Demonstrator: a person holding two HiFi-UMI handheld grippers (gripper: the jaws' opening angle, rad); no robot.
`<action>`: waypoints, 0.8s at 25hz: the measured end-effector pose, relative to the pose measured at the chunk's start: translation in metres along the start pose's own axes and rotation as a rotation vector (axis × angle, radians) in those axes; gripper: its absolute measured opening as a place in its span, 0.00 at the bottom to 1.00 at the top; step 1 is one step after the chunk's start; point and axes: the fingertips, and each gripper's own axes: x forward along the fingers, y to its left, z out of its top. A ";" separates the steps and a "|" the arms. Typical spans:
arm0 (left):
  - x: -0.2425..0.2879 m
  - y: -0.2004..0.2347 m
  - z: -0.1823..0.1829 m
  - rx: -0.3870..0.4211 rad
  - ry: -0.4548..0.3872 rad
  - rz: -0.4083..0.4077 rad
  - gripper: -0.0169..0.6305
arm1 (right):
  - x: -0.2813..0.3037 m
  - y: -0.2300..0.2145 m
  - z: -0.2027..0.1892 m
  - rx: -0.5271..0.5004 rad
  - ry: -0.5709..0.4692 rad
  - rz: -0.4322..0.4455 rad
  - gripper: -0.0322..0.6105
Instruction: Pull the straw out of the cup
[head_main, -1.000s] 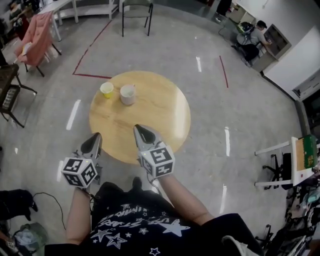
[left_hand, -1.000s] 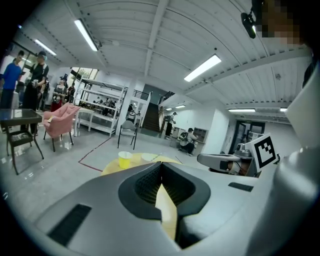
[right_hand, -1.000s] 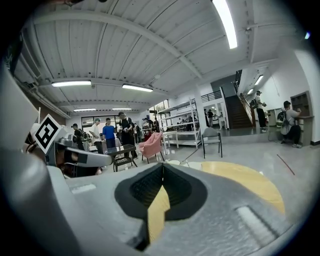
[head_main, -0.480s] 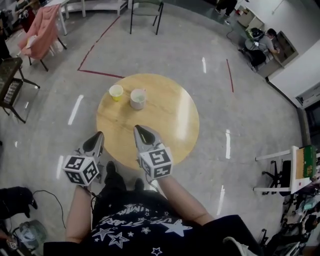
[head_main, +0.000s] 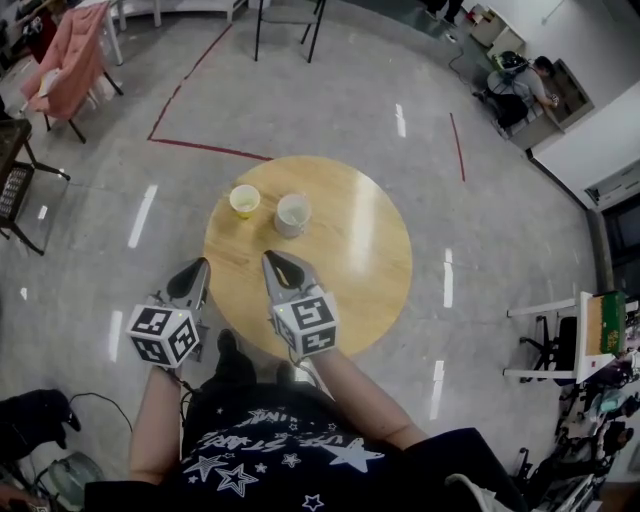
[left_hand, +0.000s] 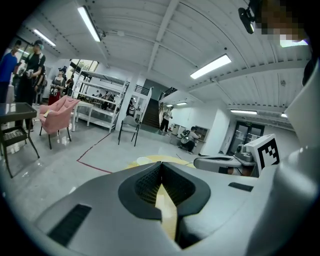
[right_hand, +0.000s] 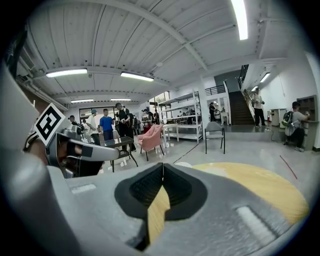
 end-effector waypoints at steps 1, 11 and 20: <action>0.002 0.005 0.001 -0.003 0.004 -0.003 0.04 | 0.006 0.001 0.000 -0.002 0.010 0.000 0.05; 0.034 0.042 0.006 -0.007 0.042 -0.044 0.04 | 0.057 -0.011 -0.012 -0.022 0.073 -0.052 0.12; 0.050 0.069 0.011 -0.012 0.068 -0.079 0.04 | 0.099 -0.011 -0.022 -0.027 0.140 -0.062 0.36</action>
